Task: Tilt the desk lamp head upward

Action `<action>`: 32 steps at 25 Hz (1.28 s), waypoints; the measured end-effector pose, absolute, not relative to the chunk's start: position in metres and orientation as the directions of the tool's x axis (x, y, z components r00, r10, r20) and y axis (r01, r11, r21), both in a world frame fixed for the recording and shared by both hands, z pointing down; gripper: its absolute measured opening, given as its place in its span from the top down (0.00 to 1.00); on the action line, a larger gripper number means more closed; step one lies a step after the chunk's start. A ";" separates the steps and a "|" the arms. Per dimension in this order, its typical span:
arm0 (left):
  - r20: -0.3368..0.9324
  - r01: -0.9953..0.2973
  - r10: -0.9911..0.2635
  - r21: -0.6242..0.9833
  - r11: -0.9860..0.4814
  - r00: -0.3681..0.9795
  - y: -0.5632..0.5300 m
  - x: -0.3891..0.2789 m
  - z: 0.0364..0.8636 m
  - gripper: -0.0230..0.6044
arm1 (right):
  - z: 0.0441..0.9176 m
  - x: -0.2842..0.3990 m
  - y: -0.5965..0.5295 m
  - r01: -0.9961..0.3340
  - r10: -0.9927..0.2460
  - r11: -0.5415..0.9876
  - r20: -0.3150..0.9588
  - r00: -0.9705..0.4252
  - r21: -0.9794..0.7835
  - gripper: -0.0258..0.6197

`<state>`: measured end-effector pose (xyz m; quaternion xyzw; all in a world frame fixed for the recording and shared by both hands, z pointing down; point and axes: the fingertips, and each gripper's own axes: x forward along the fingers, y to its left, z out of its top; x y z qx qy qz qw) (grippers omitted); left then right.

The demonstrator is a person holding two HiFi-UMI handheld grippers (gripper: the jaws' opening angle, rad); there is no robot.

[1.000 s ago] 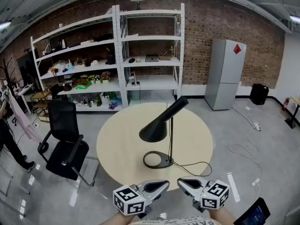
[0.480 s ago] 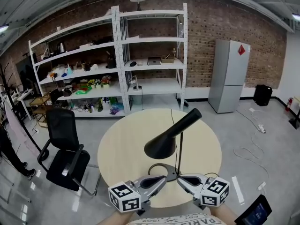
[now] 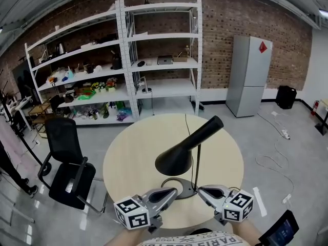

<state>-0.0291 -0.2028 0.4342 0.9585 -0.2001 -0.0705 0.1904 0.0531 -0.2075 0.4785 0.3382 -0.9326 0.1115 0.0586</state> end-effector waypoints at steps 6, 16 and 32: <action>-0.061 -0.363 -0.437 0.461 -0.810 0.897 -0.221 -0.035 0.447 0.96 | 0.492 0.069 -0.234 -0.673 -0.643 0.720 0.199 -0.739 -0.172 0.95; -0.025 -0.404 -0.474 0.485 -0.775 0.880 -0.240 -0.047 0.466 0.96 | 0.528 0.084 -0.290 -0.752 -0.719 0.659 0.283 -0.635 -0.012 0.92; -0.054 -0.383 -0.522 0.616 -0.689 0.851 -0.264 -0.068 0.491 0.89 | 0.553 0.076 -0.322 -0.738 -0.720 0.672 0.295 -0.628 0.067 0.88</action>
